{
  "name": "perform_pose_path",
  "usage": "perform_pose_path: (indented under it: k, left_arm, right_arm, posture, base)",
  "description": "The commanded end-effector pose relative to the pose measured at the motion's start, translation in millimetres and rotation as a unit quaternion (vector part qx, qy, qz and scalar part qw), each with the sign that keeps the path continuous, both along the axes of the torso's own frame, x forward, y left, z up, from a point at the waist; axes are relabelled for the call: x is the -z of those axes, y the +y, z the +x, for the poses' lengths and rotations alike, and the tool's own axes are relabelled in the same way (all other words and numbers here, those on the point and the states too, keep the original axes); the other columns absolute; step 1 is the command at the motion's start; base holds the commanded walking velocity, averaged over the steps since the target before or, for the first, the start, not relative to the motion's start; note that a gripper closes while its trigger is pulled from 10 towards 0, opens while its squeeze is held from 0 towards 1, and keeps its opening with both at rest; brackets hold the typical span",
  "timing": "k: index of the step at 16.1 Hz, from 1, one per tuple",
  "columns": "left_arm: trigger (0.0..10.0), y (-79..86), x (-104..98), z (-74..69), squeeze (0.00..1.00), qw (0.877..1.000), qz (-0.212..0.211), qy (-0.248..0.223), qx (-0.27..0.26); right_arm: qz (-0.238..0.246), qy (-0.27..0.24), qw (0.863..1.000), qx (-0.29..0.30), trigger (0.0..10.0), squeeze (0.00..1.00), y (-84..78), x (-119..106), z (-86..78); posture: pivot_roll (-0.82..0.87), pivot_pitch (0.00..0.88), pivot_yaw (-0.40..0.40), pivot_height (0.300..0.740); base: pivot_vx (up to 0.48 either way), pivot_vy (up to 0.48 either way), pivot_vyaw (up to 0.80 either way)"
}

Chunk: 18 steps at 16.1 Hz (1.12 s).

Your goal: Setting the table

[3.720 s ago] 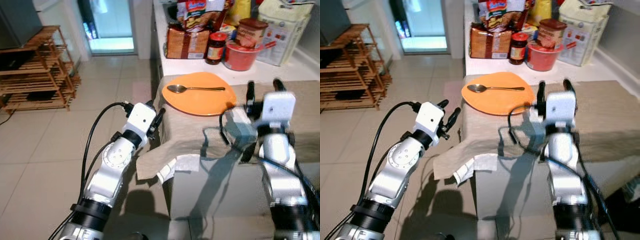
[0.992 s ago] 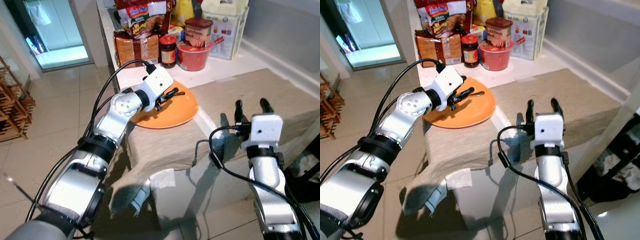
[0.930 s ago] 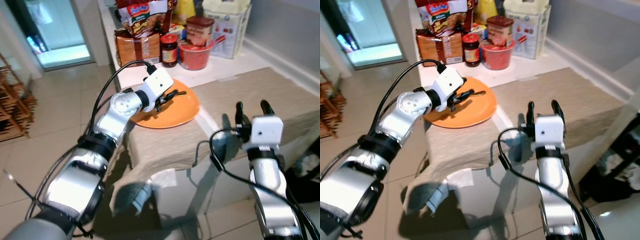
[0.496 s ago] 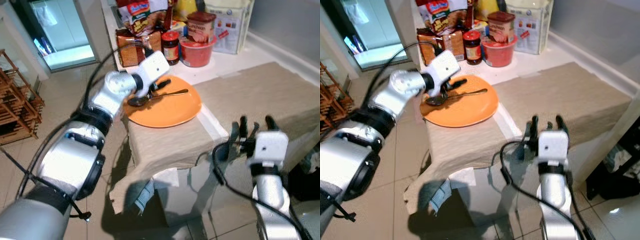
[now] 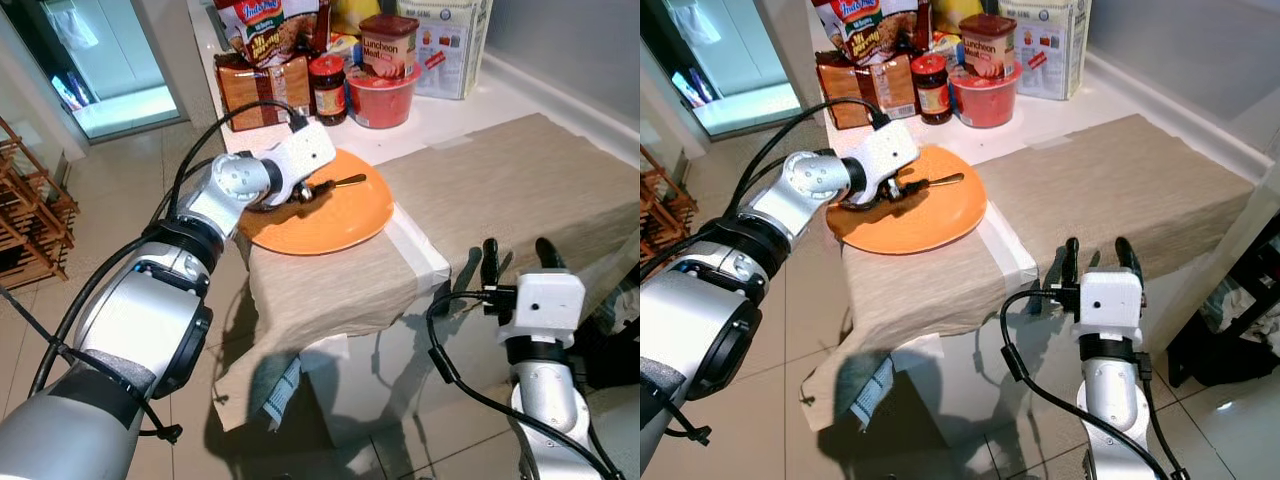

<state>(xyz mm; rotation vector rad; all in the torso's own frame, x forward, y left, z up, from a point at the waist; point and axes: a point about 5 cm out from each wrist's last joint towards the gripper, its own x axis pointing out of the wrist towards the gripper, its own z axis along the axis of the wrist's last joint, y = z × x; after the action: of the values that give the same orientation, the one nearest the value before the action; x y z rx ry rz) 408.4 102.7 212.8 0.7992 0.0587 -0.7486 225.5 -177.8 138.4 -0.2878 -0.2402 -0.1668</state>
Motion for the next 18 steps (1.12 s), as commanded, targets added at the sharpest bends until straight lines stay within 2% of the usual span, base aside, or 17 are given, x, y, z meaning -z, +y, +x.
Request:
perform_pose_path:
  k: [1,2,5,10,13,17,18]
  left_arm:
    - [10.0,4.5,0.1,0.9,0.9,1.0,0.011,0.001,-0.007]
    - [10.0,4.8,-4.7,2.7,0.0,1.0,0.016,-0.008,-0.014]
    - [10.0,3.4,-11.2,4.9,0.0,0.999,0.028,-0.014,-0.02]
    - [10.0,-0.3,-12.3,5.2,0.0,0.999,0.029,0.016,-0.019]
    - [10.0,1.0,-13.2,5.8,0.0,0.997,-0.01,0.062,-0.034]
    - [10.0,3.3,-7.1,5.0,0.0,0.993,-0.046,0.101,-0.05]
    - [10.0,2.5,-2.8,3.6,0.0,0.988,-0.071,0.13,-0.052]
  right_arm:
    - [0.003,0.002,1.0,-0.023,10.0,0.0,5.2,-4.2,-5.1]
    - [0.004,0.007,0.999,-0.047,10.0,0.0,7.8,-6.9,-10.6]
    - [0.015,0.018,0.994,-0.105,10.0,0.0,15.6,-15.3,-16.4]
    - [0.017,0.029,0.992,-0.123,10.0,0.0,18.3,-17.0,-18.2]
    - [0.03,0.035,0.99,-0.13,10.0,0.0,22.5,-17.6,-19.4]
    - [0.034,0.039,0.99,-0.13,10.0,0.0,24.0,-16.7,-19.3]
    - [0.036,0.042,0.99,-0.131,10.0,0.0,25.4,-16.8,-19.9]
  posture:
    - [-0.1,0.071,0.15,0.74]
    - [-0.11,0.069,0.15,0.74]
    - [-0.12,0.06,0.143,0.74]
    - [-0.13,0.05,0.145,0.74]
    - [-0.13,0.054,0.142,0.74]
    - [-0.13,0.068,0.143,0.74]
    - [-0.13,0.073,0.143,0.74]
  base:
    - [0.0,0.0,0.0]
    - [0.0,0.0,0.0]
    - [0.0,0.0,0.0]
    - [0.0,0.0,0.0]
    - [0.0,0.0,0.0]
    - [0.0,0.0,0.0]
    - [0.0,0.0,0.0]
